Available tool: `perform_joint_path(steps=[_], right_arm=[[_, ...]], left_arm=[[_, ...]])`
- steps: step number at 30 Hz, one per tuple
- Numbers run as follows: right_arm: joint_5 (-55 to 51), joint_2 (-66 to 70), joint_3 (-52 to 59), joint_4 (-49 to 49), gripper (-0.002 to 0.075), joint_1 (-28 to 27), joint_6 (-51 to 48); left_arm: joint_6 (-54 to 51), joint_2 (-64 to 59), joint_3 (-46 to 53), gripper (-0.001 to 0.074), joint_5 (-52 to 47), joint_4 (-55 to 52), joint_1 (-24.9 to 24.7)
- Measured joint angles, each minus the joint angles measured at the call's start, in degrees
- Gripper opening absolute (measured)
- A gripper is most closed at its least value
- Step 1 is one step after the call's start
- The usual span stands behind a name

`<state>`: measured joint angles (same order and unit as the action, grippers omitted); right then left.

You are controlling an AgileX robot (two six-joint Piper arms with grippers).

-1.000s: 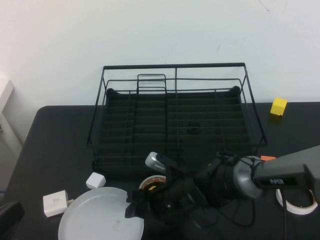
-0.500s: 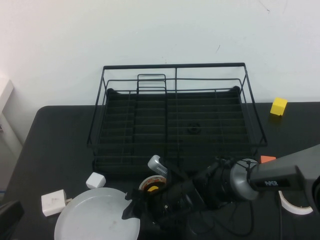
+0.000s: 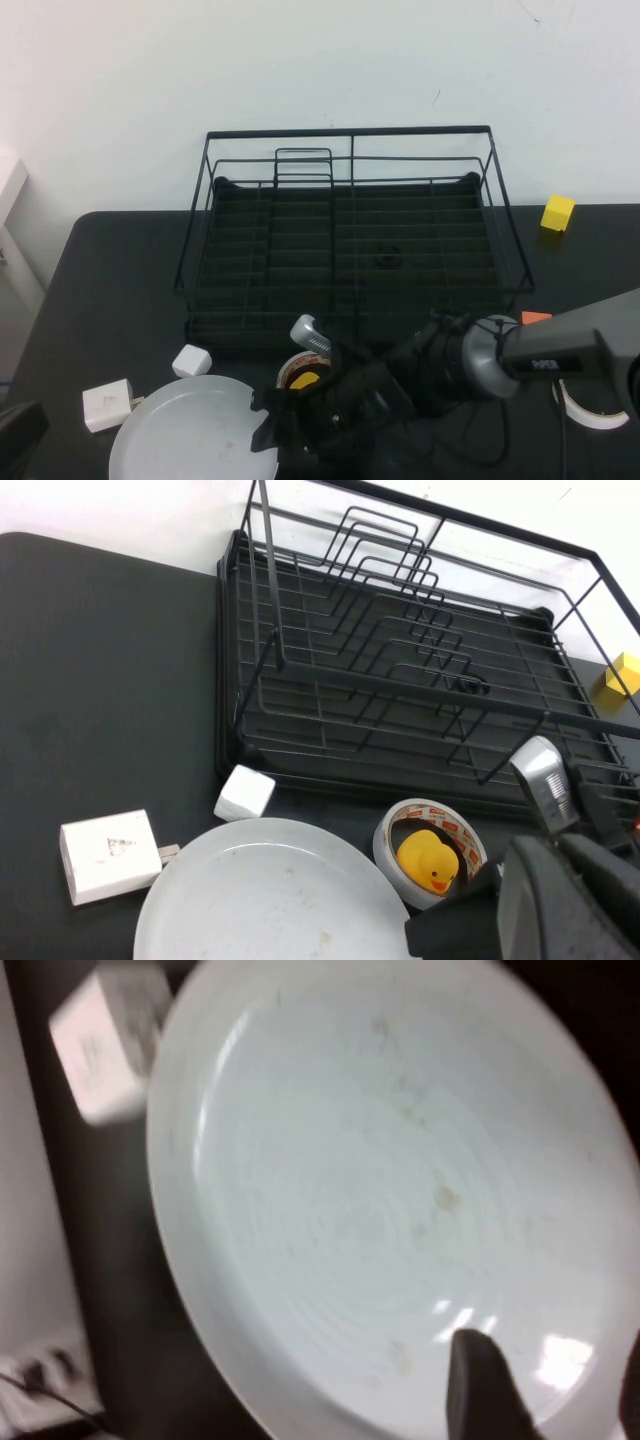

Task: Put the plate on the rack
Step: Pick up the plate from the table

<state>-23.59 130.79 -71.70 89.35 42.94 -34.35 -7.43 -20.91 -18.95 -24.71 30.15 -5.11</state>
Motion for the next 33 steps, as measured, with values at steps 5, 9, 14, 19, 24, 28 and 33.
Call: perform_joint_path(steps=[5, 9, 14, 19, 24, 28, 33], right_arm=[[1.0, -2.7, 0.0, -10.2, 0.0210, -0.2, -1.8], [2.1, -4.1, -0.3, -13.8, 0.0097, -0.2, -2.0], [2.5, -4.1, -0.5, -14.4, 0.0065, -0.2, -2.1], [2.8, -4.1, -0.5, -14.5, 0.0156, -0.5, -2.1], [2.9, -4.1, -0.5, -14.7, 0.0301, -0.8, -2.1], [2.2, -3.3, -1.1, -14.7, 0.0330, -0.8, -2.1], [-1.9, 0.2, -3.4, -14.9, 0.0336, -0.8, -0.4]], left_arm=[[0.0, 0.0, 0.0, -0.0001, 0.0, 0.0, 0.0], [0.0, 0.0, 0.0, -0.0001, 0.0, 0.0, 0.0], [0.1, 0.0, 0.0, -0.0001, 0.0, 0.0, 0.0], [0.0, 0.0, 0.0, -0.0001, -0.2, 0.0, 0.0], [0.0, 0.0, 0.0, -0.0001, -0.8, 0.0, 0.0], [0.0, 0.0, 0.0, -0.0001, -0.8, 0.0, 0.0], [0.0, 0.0, 0.0, -0.0001, -0.8, 0.0, 0.0]])
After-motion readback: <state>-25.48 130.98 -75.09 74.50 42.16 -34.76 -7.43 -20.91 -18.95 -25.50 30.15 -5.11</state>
